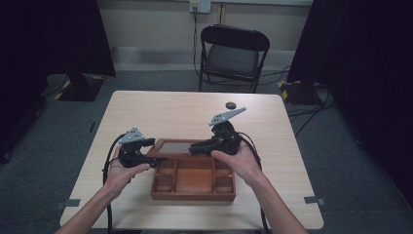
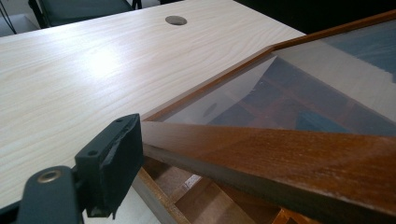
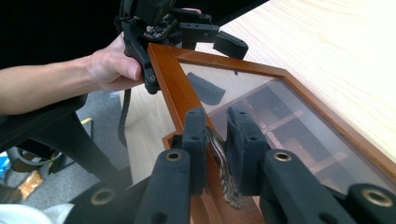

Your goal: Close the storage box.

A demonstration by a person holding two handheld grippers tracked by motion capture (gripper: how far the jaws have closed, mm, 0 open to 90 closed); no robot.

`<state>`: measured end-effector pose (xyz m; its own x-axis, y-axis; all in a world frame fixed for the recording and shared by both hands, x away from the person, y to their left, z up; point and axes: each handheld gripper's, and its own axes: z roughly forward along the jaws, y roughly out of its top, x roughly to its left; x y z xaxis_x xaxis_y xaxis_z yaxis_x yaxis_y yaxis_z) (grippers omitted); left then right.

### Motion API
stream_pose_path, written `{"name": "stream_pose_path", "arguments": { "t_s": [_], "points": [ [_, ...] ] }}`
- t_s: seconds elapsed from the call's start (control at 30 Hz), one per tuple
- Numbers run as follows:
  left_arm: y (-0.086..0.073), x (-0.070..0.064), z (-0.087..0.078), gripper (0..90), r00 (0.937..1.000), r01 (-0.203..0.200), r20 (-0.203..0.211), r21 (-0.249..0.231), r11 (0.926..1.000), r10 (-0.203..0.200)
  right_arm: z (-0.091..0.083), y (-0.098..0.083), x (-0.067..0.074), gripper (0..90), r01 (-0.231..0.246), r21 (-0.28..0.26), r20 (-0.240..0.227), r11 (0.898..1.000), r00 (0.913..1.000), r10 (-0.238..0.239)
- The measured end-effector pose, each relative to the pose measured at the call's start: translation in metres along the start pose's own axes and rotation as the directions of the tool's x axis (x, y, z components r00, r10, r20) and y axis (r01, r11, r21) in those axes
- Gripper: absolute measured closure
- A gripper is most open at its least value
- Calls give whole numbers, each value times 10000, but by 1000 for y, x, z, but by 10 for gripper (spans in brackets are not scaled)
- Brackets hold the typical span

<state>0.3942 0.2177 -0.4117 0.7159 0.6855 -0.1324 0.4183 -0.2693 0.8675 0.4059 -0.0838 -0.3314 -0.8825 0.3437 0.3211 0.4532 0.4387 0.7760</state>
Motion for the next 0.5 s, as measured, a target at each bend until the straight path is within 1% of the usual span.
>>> {"name": "stream_pose_path", "arguments": {
  "t_s": [0.03,0.07,0.1,0.13,0.2,0.23,0.27,0.3,0.33,0.37,0.4,0.43,0.5],
  "points": [
    [0,0,0,161,10000,-79,40,65,9999,78,1,-1,-2,789,-193,58,-5,9998,9998,193],
    [0,0,0,160,10000,-79,40,65,9999,78,1,-1,-2,789,-193,58,-5,9998,9998,193],
    [-1,-1,1,160,9999,-140,70,114,9998,139,2,-2,-4,774,-273,68,-146,9996,9995,274],
    [-1,-1,1,160,9998,-205,72,153,9997,204,2,-3,-5,751,-352,91,-178,9993,9992,354],
    [-2,-1,1,159,9997,-211,104,169,9996,209,3,-3,-6,740,-402,96,-206,9991,9990,404],
    [-2,-1,1,162,9998,-188,86,201,9996,186,3,-4,-8,752,-578,145,-355,9982,9977,582],
    [-2,-1,1,163,9998,-188,86,201,9996,186,3,-4,-8,752,-578,145,-355,9982,9977,582],
    [-3,-1,2,160,9999,33,118,226,9997,-36,3,-4,-8,802,-617,171,-511,9979,9967,625],
    [-3,-1,2,159,9999,33,118,226,9997,-36,3,-4,-8,805,-609,164,-493,9980,9969,617],
    [-2,0,2,163,9996,246,120,195,9995,-248,3,-4,-7,808,-617,142,-432,9980,9971,623],
    [-2,0,2,170,9996,246,120,195,9995,-248,3,-4,-6,809,-603,98,-390,9981,9974,606],
    [-2,1,2,173,9999,161,17,226,9996,-161,4,-4,-6,810,-608,95,-381,9981,9974,611],
    [-3,1,2,168,9999,155,55,287,9995,-156,4,-4,-6,812,-587,146,-390,9982,9975,592]
  ]
}}
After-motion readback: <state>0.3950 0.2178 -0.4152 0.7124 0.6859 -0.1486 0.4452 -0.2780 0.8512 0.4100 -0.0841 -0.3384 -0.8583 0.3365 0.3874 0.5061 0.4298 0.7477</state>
